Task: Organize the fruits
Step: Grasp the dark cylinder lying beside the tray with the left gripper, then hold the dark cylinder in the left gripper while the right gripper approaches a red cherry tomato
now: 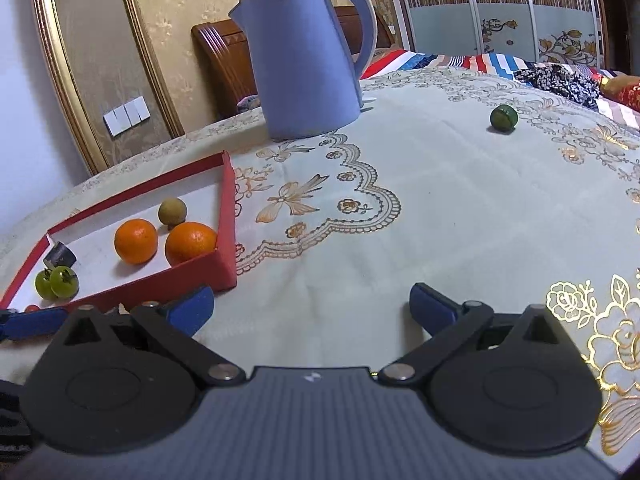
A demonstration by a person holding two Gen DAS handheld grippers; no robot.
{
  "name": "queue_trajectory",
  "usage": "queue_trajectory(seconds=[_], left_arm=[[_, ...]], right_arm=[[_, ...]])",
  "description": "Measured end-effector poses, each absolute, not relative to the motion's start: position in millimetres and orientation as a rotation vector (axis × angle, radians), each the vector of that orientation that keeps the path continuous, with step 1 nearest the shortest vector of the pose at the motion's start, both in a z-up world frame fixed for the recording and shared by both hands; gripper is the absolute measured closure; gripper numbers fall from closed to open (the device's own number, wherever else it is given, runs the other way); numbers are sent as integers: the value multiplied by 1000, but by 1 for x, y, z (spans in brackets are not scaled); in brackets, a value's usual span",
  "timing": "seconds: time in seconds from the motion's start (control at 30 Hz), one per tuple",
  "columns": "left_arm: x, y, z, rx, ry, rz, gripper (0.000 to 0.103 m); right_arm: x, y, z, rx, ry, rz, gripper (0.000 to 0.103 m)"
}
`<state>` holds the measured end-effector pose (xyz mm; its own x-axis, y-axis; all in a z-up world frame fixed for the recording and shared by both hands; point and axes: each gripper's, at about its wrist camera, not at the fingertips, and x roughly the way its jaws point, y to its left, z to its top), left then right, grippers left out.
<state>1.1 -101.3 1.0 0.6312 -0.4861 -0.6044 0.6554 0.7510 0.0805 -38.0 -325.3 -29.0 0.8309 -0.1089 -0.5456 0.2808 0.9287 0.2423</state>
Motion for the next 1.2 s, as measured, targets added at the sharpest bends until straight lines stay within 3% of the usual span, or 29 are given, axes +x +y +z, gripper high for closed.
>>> queue_trajectory(seconds=[0.5,0.53,0.7,1.2], left_arm=[[13,-124,-10,380,626,-804,21],[14,-124,-11,377,627,-810,23],[17,-118,-10,336,618,-792,60],[7,-80,-5,254,622,-657,64]], right_arm=[[-38,-329,-30,347,540,-201,0],[-38,-329,-30,348,540,-201,0],[-38,-330,-30,346,540,-202,0],[-38,-329,-30,340,543,-204,0]])
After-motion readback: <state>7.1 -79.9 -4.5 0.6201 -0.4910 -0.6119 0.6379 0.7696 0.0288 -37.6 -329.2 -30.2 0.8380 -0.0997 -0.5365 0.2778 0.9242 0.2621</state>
